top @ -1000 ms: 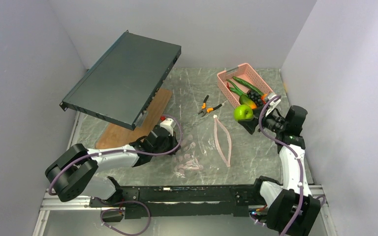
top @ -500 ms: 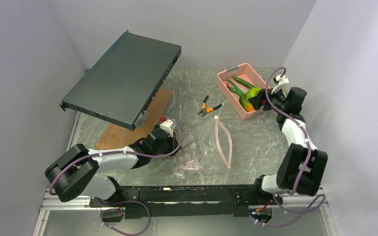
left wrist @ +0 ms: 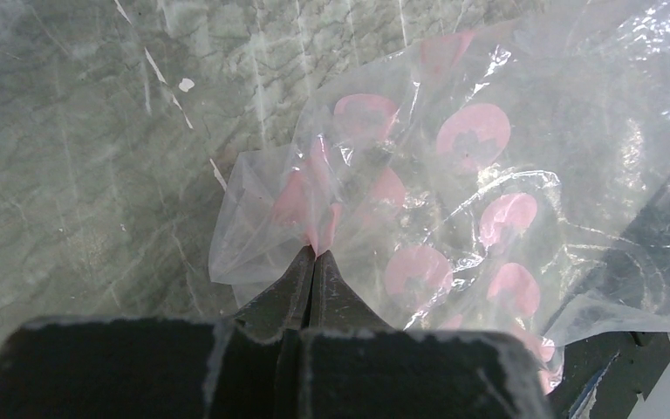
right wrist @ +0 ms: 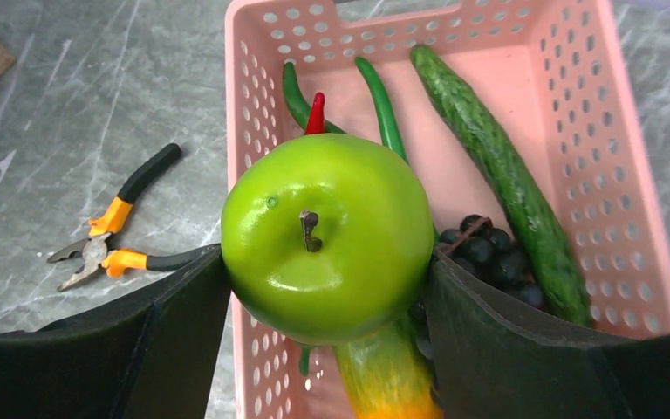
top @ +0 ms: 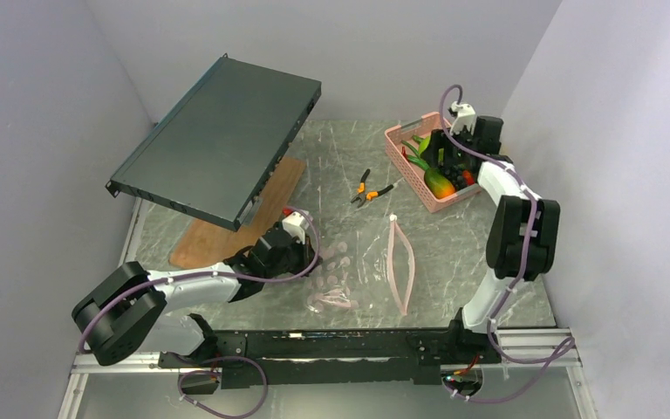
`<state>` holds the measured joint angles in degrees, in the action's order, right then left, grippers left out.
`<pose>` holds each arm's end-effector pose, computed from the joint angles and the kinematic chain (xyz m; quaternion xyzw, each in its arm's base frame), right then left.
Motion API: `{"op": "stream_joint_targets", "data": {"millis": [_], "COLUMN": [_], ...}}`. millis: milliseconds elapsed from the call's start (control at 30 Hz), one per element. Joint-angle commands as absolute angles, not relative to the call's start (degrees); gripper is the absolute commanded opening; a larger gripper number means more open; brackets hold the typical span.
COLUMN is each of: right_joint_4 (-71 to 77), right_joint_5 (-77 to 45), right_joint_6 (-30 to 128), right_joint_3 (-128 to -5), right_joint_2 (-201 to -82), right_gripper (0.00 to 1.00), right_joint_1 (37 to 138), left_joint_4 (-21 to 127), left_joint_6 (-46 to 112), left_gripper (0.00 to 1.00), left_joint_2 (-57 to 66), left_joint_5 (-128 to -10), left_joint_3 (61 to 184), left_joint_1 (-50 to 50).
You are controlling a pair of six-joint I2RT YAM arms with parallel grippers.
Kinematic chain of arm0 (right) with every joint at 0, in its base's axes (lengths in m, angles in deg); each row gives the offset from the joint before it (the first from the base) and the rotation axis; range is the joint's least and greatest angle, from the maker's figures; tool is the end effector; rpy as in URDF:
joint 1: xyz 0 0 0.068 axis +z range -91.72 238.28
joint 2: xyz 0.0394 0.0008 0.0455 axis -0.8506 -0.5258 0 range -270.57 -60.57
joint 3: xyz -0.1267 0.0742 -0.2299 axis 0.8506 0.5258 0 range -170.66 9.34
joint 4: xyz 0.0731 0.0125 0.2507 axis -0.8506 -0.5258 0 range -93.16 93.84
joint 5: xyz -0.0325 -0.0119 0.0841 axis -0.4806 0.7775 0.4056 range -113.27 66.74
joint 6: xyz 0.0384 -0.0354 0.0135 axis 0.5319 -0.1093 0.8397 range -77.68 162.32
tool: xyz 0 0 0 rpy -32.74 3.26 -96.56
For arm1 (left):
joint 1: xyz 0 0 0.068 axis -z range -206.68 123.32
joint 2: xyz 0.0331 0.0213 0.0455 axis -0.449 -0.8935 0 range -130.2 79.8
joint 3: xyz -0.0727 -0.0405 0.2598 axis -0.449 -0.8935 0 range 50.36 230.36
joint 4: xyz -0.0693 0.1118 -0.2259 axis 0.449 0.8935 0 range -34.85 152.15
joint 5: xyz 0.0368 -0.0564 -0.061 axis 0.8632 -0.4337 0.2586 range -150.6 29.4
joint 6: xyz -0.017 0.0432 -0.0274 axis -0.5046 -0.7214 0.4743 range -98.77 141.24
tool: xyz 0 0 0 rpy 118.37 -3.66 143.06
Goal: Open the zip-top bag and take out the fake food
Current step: Place the fake fruit in the bin, then pick up the zipper food storage bag at the center of the board.
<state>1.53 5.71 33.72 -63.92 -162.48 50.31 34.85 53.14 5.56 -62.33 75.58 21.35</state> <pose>0.4070 -0.0395 0.2528 -0.1279 0.8418 0.1466 0.5034 0.1665 -0.1869 0.1693 0.1283 0.8507 -0.3373 0.3821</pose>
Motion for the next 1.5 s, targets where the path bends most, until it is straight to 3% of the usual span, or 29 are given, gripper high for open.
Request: {"op": "stream_joint_targets", "data": {"millis": [0, 100, 167, 233, 267, 567, 733, 800, 933, 1133, 1467], "right_joint_4": [-2.6, -4.1, -5.6, -6.6, -6.8, -5.0, 0.7, 1.5, -21.7, -46.8, -35.7], "right_joint_5": [2.5, 2.1, 2.1, 2.5, 2.5, 6.7, 23.7, 36.5, 46.9, 47.1, 47.8], "right_joint_6": [33.0, 32.5, 31.5, 30.7, 30.4, 28.3, 34.9, 36.8, 15.6, -4.3, 10.7], "right_joint_3": [-70.5, -73.1, -74.6, -75.9, -75.9, -67.0, -51.8, -47.2, -45.3, -42.5, -32.7], "right_joint_2": [-167.2, -169.7, -170.6, -170.7, -170.3, -155.3, -137.1, -129.7, -120.3, -113.3, -108.5], "right_gripper": [0.29, 0.43, 0.64, 0.97, 0.99, 1.0, 1.0, 1.0, 1.0, 1.0, 1.0], "right_joint_1": [51.4, 51.5, 51.5, 51.5, 51.4, 51.4, 46.2, 43.5, 43.1, 43.2, 43.1], "left_joint_4": [32.2, 32.4, 32.5, 32.3, 32.0, 33.0, 33.9, 34.0, 34.3, 34.6, 35.0], "left_joint_6": [52.6, 53.0, 53.1, 53.6, 54.0, 55.3, 55.7, 55.9, 55.9, 56.3, 56.9], "left_gripper": [0.0, 0.0, 0.0, 0.0, 0.0, 0.0, 0.0, 0.0, 0.0, 0.0, 0.0], "left_joint_2": [7.0, 7.7, 8.3, 8.7, 9.0, 11.8, 12.7, 12.9, 13.2, 14.7, 17.0], "left_joint_5": [-63.7, -63.8, -64.0, -64.5, -65.0, -66.8, -68.8, -69.2, -69.4, -69.1, -67.9], "left_joint_3": [74.9, 74.7, 74.7, 74.5, 74.5, 74.4, 75.2, 75.5, 75.6, 75.7, 75.7], "left_joint_1": [21.3, 21.2, 21.3, 21.2, 21.2, 21.3, 21.3, 21.3, 21.2, 21.2, 21.2]}}
